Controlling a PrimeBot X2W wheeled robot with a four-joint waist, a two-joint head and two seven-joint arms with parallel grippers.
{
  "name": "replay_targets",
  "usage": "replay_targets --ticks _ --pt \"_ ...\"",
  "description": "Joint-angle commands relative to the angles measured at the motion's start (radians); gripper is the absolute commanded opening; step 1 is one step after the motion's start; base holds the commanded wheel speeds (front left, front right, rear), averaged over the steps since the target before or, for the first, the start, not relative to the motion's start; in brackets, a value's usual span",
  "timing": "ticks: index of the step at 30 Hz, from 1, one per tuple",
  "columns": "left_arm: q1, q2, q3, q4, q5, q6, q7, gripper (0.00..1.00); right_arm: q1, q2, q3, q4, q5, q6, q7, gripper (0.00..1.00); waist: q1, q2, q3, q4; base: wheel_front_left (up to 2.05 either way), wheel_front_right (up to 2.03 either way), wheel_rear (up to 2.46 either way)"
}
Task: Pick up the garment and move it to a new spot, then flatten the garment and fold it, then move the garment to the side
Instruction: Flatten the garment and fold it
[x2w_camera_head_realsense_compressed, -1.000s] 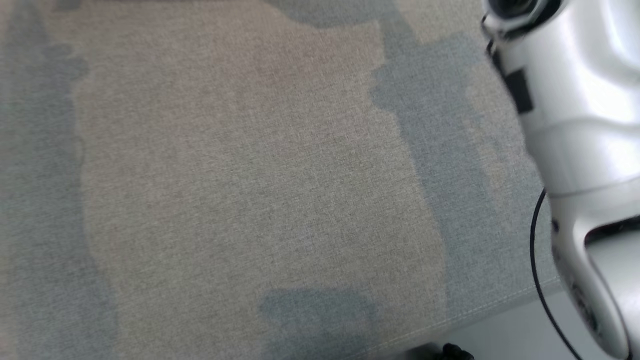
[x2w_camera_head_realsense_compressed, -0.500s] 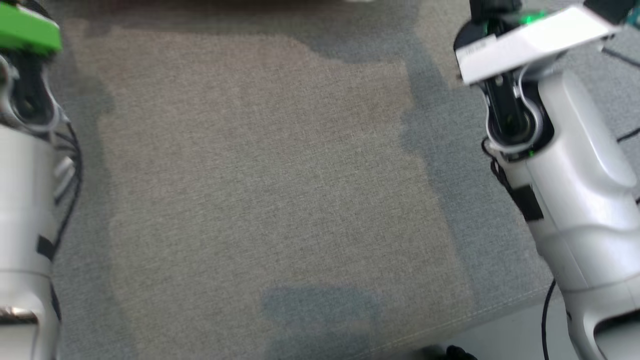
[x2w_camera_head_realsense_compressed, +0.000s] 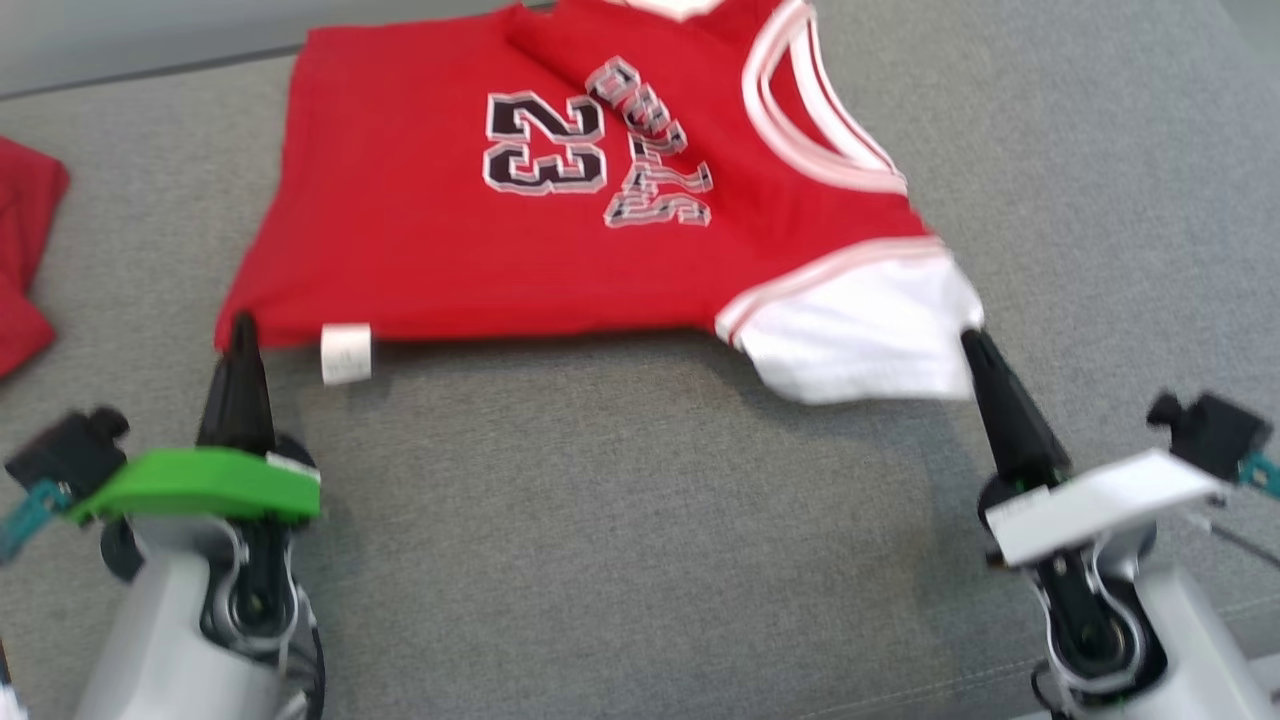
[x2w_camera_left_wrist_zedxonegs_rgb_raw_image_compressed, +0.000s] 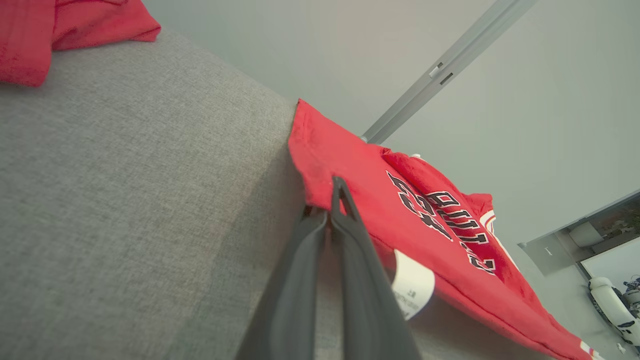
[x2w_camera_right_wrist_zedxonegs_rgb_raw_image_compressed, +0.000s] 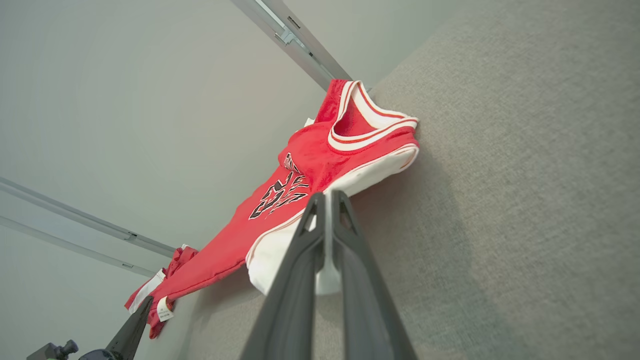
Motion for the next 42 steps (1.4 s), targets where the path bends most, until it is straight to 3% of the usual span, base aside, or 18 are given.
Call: replay_targets --ticks 1,10,18,32,42 --pt "0.086 0.000 0.009 -0.042 0.012 0.014 -0.005 0.00 0.097 0.015 -0.034 -0.037 0.000 0.000 0.012 0.00 0.0001 -0.0001 -0.076 0.056 0.00 0.00 0.00" --pt "0.418 -0.087 0.089 -0.222 0.087 0.073 -0.004 0.00 0.354 0.082 -0.099 -0.180 -0.044 0.000 0.099 0.00 0.0001 -0.0001 -0.157 0.050 0.00 0.00 0.00" --pt "0.581 -0.146 0.099 -0.289 0.118 0.079 -0.004 0.00 0.473 0.119 -0.153 -0.231 -0.082 0.001 0.167 0.00 0.0001 -0.0001 -0.214 0.065 0.00 0.00 0.00" --pt "0.762 -0.162 0.118 -0.472 0.133 0.102 0.004 0.00 0.583 0.141 -0.184 -0.343 -0.092 0.001 0.232 0.00 0.0001 -0.0001 -0.274 0.061 0.00 0.00 0.00" --pt "0.787 -0.166 0.103 -0.481 0.113 0.114 0.034 0.00 0.593 0.144 -0.190 -0.292 -0.069 0.001 0.245 0.00 0.0001 -0.0001 -0.274 0.060 0.00 0.00 0.00"
